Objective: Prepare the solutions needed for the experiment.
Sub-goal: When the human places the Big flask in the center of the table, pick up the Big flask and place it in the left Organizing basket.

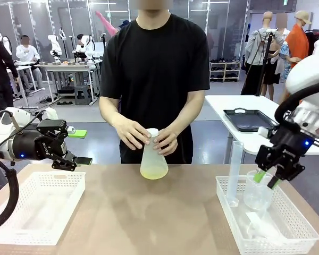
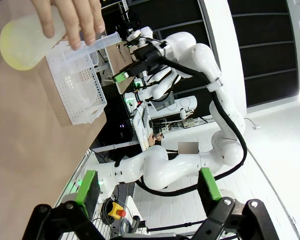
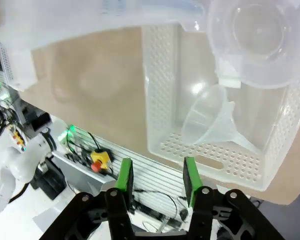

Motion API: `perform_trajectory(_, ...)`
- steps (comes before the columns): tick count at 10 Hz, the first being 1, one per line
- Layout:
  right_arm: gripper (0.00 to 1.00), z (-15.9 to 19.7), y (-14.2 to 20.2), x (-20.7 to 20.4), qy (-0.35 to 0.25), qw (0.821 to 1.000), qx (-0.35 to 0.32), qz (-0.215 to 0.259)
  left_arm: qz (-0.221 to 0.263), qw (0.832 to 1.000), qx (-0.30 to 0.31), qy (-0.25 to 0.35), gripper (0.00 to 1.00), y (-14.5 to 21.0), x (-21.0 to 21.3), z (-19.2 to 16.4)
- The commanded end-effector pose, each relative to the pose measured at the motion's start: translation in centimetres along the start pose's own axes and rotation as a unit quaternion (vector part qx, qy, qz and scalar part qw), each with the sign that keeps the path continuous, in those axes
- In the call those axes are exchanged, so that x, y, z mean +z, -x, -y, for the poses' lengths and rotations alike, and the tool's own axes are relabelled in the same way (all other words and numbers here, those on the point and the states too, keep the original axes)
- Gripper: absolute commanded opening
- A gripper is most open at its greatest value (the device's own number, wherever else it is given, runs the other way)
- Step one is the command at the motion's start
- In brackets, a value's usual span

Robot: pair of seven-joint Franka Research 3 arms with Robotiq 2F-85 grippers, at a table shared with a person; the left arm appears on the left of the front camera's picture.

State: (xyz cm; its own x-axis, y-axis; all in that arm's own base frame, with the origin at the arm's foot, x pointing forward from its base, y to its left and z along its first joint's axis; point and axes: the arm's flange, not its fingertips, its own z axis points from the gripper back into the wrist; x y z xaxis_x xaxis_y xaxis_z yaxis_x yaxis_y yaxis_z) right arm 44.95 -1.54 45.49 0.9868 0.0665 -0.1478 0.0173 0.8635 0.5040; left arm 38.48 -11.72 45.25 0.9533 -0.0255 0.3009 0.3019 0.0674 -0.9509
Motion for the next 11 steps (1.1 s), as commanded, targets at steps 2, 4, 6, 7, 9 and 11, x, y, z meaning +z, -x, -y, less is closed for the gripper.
perform_trajectory(2, 0.52, -2.9, 2.9, 1.6, -0.081, 0.992, -0.025, 0.092, 0.000, 1.000, 0.000, 0.009, 1.00, 0.0, -0.1, 0.2)
perform_trajectory(4, 0.72, -4.3, 4.6, 3.5, -0.143, 0.980, -0.019, 0.137, 0.000, 1.000, 0.000, 0.009, 1.00, 0.0, -0.1, 0.2)
perform_trajectory(6, 0.92, -4.8, 5.9, 4.4, -0.195, 0.969, -0.019, 0.147, 0.000, 1.000, 0.000, 0.009, 1.00, 0.0, -0.1, 0.2)
perform_trajectory(7, 1.00, -4.9, 6.3, 4.6, -0.221, 0.965, -0.016, 0.143, 0.000, 1.000, 0.000, 0.009, 1.00, 0.0, -0.1, 0.2)
perform_trajectory(9, 1.00, -5.1, 7.0, 5.0, -0.281, 0.952, -0.004, 0.124, 0.000, 1.000, 0.000, 0.009, 1.00, 0.0, -0.1, 0.2)
perform_trajectory(11, 1.00, -5.0, 7.6, 5.3, -0.342, 0.932, -0.007, 0.120, 0.000, 1.000, 0.000, 0.009, 1.00, 0.0, -0.1, 0.2)
